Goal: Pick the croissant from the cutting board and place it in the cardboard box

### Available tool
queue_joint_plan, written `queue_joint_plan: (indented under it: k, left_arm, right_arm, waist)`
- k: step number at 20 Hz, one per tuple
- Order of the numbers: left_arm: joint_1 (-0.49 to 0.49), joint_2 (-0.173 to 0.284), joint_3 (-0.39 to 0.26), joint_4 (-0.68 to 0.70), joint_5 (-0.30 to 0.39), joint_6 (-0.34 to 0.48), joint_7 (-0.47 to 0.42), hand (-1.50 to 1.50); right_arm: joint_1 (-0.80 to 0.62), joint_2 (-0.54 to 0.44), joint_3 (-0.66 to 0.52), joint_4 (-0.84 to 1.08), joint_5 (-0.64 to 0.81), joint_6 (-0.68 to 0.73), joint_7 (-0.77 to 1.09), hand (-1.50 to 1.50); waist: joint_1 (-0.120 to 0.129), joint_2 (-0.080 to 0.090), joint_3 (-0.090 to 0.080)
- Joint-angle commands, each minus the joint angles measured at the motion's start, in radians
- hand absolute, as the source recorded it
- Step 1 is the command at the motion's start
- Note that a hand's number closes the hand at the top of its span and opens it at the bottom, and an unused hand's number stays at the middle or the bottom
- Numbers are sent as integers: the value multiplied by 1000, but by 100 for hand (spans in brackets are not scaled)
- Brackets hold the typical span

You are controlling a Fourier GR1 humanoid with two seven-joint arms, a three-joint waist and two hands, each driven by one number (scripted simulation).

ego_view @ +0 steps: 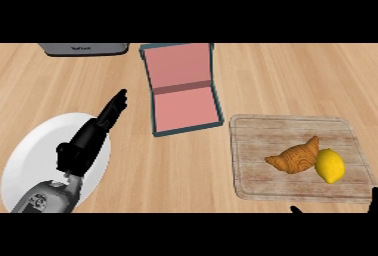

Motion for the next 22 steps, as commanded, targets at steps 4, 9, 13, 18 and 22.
queue_joint_plan:
  k: [4, 9, 13, 18, 22]
  left_arm:
    - [-2, -38, -16, 25, -6, -20, -34, 0]
    - [-58, -83, -25, 32, -53, -8, 26, 0]
    - [-35, -66, 30, 48, -44, -71, -10, 0]
    - [13, -105, 36, 15, -101, -77, -10, 0]
    - [-10, -151, 53, 69, -124, -91, -34, 0]
  right_arm:
    - [182, -15, 120, -427, 158, 257, 322, -150]
    - [64, 23, 124, -553, 253, 450, 561, -150]
    - [-141, 64, 29, -479, 218, 504, 642, -150]
    - [-199, 117, 34, -303, 230, 485, 607, -150]
    - [-246, 158, 39, -241, 229, 497, 622, -150]
  waist:
    - [32, 5, 4]
    - [41, 3, 8]
    - [44, 2, 9]
    - [41, 1, 10]
    - [40, 1, 10]
